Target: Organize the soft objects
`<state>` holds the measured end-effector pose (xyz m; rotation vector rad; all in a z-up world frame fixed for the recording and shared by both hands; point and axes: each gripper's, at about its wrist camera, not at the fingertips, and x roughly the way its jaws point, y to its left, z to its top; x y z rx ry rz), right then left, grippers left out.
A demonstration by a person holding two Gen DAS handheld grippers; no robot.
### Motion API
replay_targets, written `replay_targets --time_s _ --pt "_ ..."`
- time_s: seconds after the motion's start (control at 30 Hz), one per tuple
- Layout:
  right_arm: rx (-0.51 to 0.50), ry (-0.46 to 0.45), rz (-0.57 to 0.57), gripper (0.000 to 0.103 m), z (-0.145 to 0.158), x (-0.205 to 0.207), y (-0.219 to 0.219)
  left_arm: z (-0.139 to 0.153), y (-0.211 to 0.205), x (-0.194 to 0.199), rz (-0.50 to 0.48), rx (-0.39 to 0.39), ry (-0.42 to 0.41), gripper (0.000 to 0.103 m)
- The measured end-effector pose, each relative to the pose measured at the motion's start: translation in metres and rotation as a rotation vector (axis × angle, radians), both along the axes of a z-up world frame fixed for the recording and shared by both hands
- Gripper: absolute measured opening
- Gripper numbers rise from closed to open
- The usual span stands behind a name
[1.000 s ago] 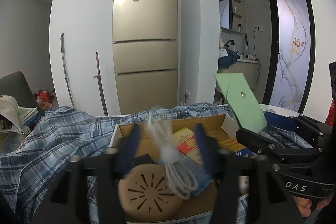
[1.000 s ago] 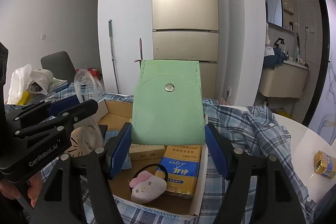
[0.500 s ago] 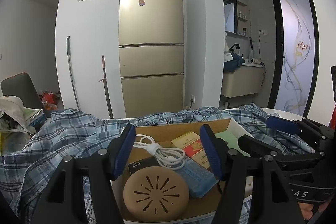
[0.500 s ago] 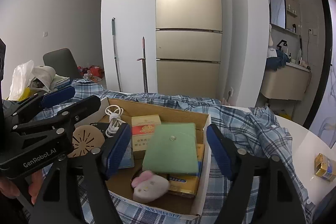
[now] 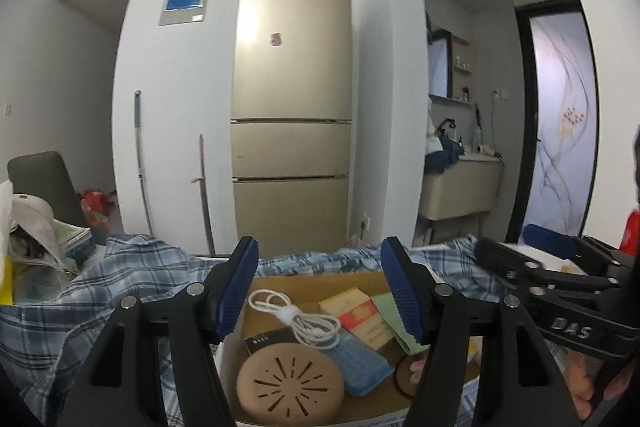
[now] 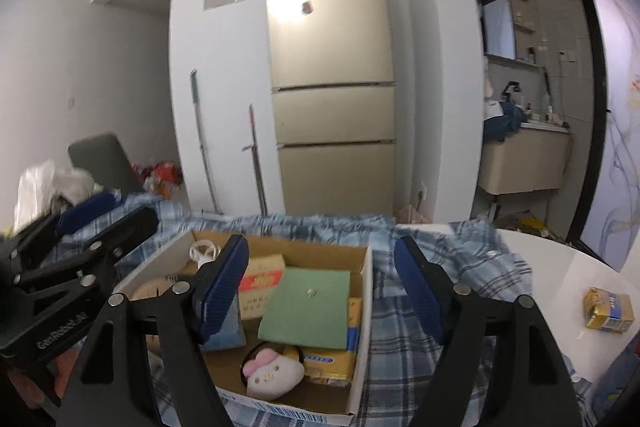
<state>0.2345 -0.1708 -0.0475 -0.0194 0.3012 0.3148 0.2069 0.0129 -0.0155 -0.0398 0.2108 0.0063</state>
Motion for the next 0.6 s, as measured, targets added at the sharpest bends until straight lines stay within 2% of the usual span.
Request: replay_targets --time_s 0.1,0.27,0.43,0.6 --pt "-0.004 -0.013 0.001 0.074 0.015 -0.007 -0.004 0.014 0.001 -0.009 0.005 0.004 -0.027 0.066" --pt "0.016 -0.062 -0.001 0.074 0.047 -0.03 -0.014 0.042 0.003 -0.029 -0.029 -0.067 -0.027 0.066" --pt "0.028 -0.106 0.0 0.075 0.073 -0.058 -0.021 0.066 -0.002 -0.066 -0.049 -0.023 -0.098 0.066" --pt "0.051 -0.142 0.006 0.078 0.085 -0.087 -0.031 0.084 -0.008 -0.107 -0.061 0.014 -0.145 0.066"
